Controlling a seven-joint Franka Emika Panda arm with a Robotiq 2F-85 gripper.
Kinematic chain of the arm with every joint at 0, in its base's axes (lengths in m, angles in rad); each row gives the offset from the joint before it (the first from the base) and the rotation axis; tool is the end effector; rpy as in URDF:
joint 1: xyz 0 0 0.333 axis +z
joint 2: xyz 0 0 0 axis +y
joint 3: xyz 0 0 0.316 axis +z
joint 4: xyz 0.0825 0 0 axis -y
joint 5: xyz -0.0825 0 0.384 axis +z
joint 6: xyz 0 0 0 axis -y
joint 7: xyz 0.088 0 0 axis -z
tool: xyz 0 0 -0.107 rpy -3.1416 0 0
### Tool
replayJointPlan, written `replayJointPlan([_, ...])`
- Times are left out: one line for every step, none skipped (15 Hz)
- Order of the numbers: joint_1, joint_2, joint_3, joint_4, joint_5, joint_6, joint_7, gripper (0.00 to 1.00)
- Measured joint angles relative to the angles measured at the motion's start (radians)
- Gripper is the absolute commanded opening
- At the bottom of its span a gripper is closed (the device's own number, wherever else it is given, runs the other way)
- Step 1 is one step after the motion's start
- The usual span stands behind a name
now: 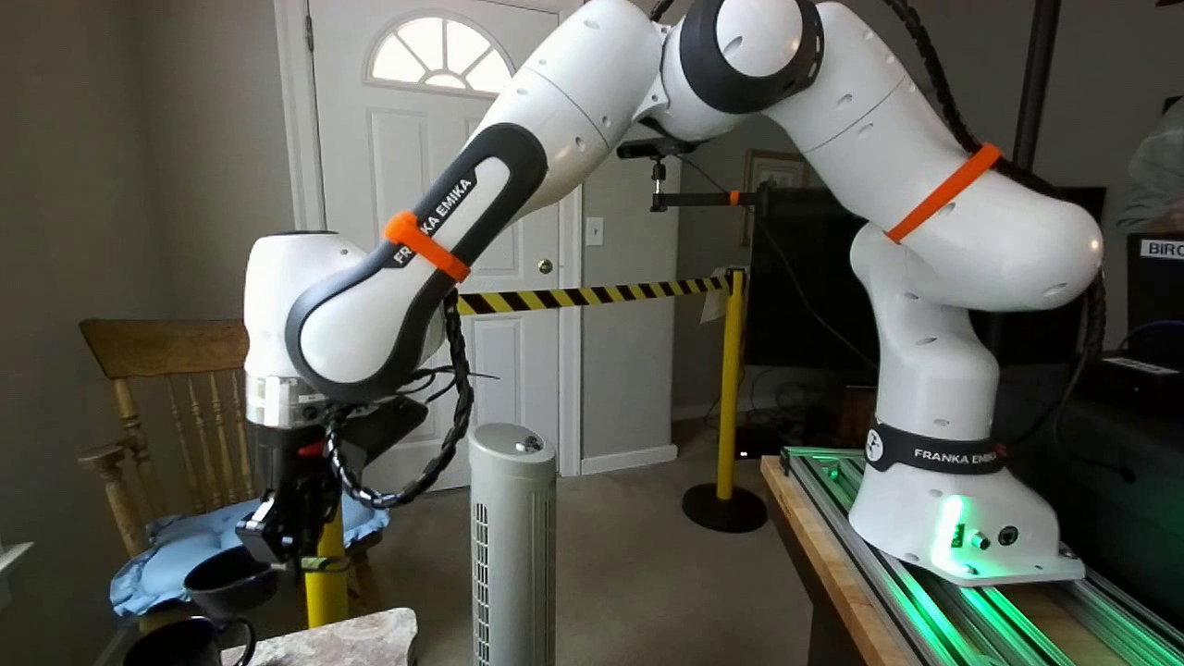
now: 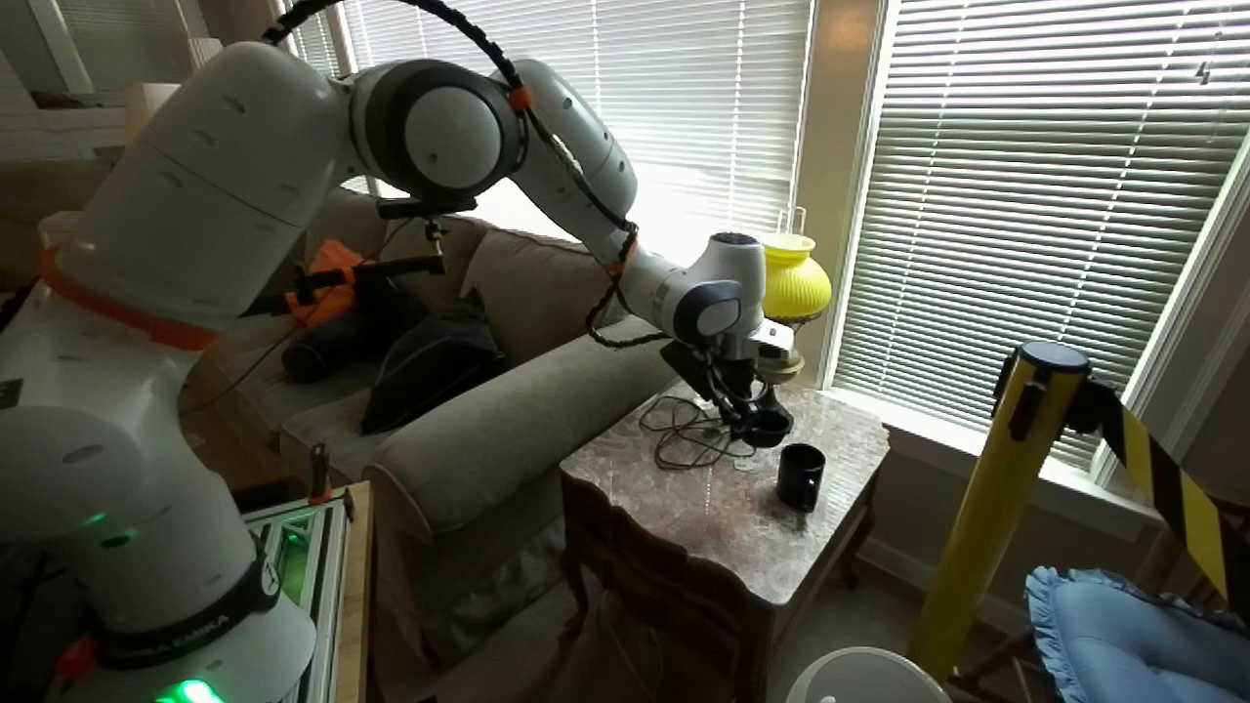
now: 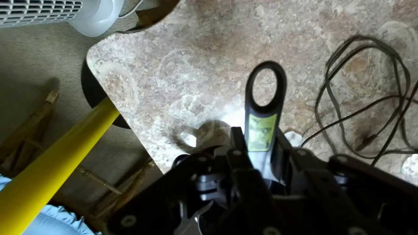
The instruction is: Put the yellow cup on top of the pole on the left.
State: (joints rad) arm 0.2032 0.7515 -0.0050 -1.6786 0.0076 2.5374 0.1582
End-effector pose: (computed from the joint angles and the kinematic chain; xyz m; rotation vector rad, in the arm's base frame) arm 0.6747 0.1358 0.1736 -3.1165 -0.0553 -0.1644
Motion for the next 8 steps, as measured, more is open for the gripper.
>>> replayJointPlan([-0.014, -0.022, 0.0, -0.004, 0.006, -0.018, 0.002, 0.06])
replayJointPlan([-0.03, -0.045, -0.001, -0.005, 0.01, -0.039, 0.006, 0.06])
replayJointPlan([-0.044, -0.069, -0.002, -0.005, 0.014, -0.059, 0.01, 0.06])
replayJointPlan([-0.059, -0.094, -0.002, -0.004, 0.017, -0.077, 0.014, 0.06])
replayJointPlan([-0.072, -0.119, -0.002, -0.003, 0.021, -0.099, 0.017, 0.06])
replayJointPlan([-0.084, -0.145, -0.003, -0.002, 0.024, -0.119, 0.021, 0.06])
replayJointPlan([-0.095, -0.171, -0.005, 0.0, 0.027, -0.138, 0.028, 0.06])
replayJointPlan([-0.105, -0.196, -0.008, 0.003, 0.029, -0.155, 0.038, 0.06])
